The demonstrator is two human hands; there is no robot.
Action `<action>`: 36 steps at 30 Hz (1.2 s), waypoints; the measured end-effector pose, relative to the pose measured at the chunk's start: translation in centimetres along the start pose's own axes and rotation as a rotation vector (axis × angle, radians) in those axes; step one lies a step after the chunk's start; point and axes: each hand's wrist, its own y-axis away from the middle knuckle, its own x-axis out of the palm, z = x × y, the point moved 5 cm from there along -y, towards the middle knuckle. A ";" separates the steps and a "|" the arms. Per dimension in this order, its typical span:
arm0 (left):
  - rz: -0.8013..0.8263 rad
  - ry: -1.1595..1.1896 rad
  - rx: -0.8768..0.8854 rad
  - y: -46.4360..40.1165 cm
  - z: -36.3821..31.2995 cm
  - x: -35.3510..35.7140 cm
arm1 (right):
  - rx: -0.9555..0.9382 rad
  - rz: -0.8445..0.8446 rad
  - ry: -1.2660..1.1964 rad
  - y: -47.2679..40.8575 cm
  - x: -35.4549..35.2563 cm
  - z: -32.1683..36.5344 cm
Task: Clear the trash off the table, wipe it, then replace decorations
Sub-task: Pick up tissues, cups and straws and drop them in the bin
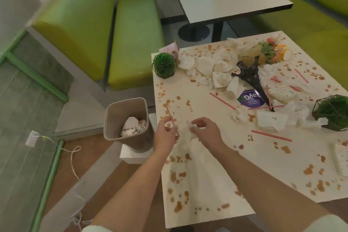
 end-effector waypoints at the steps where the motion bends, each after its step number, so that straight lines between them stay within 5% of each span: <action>1: -0.011 -0.006 -0.003 -0.5 0.3 -1.0 | 0.011 0.020 -0.009 -0.2 1.0 0.4; 10: -0.166 -0.176 -0.071 -7.4 2.0 -13.0 | 0.001 0.143 0.066 -3.5 12.7 5.0; 16: -0.129 -0.250 -0.154 -11.7 2.5 -16.8 | -0.007 0.113 0.127 -5.9 17.6 6.9; 25: -0.169 -0.406 -0.171 -13.2 4.0 -18.8 | -0.047 0.098 0.157 -7.8 22.6 8.0; 31: -0.158 -0.357 -0.132 -13.3 3.7 -17.3 | 0.000 0.316 0.346 -7.1 23.5 6.8; 36: -0.089 -0.369 -0.083 -12.8 2.0 -14.3 | 0.006 0.165 0.239 -7.4 19.4 6.5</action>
